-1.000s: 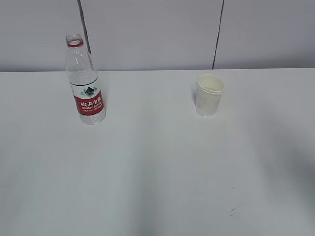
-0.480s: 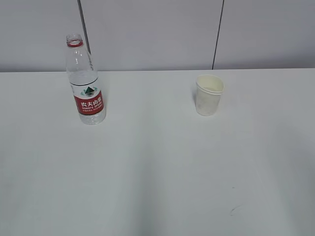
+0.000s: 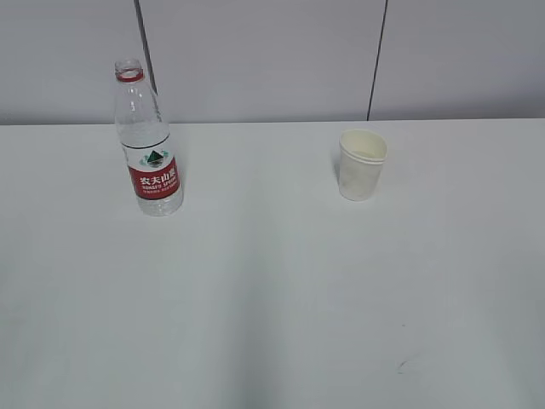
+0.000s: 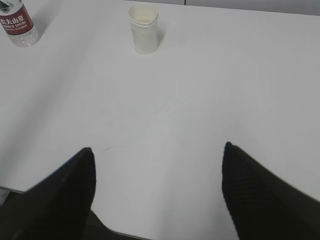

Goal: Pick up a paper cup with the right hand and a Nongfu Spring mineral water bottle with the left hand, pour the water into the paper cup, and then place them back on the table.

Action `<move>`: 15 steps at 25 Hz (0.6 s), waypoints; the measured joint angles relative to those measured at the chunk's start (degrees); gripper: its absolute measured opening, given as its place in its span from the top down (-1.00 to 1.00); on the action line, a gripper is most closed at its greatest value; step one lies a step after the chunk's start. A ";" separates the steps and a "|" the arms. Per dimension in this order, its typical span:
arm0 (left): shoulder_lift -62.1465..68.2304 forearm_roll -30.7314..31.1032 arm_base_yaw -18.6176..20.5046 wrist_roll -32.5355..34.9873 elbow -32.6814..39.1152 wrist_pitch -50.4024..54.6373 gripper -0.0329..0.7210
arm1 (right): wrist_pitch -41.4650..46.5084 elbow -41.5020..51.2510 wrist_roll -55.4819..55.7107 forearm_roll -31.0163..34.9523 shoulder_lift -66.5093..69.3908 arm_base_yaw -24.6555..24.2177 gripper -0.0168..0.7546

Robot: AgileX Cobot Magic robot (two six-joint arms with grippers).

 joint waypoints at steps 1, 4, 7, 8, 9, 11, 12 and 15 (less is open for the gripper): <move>0.00 0.00 0.00 0.00 0.00 0.00 -0.39 | 0.44 0.50 0.00 0.00 -1.04 0.00 -0.57; 0.00 0.00 0.00 0.00 0.00 0.00 -0.39 | 1.29 2.24 0.00 -0.36 -4.50 0.00 -0.57; 0.00 0.00 0.00 0.00 0.00 0.00 -0.39 | 1.55 4.09 0.00 -0.36 -5.27 0.00 -0.57; 0.00 0.00 0.00 0.00 0.00 0.00 -0.39 | 1.65 4.62 0.00 -0.45 -5.27 0.00 -0.57; 0.00 0.00 0.00 0.00 0.00 0.00 -0.39 | 1.65 5.38 0.00 -0.45 -5.35 0.00 -0.57; 0.00 0.00 0.00 0.00 0.00 -0.04 -0.39 | 1.65 6.31 0.00 -0.45 -5.35 0.00 -0.57; 0.00 0.00 0.00 0.00 0.00 -0.04 -0.39 | 1.65 6.45 0.00 -0.45 -5.35 0.00 -0.57; 0.00 0.00 0.00 0.00 0.00 -0.04 -0.39 | 1.65 6.55 0.00 -0.45 -5.35 0.00 -0.57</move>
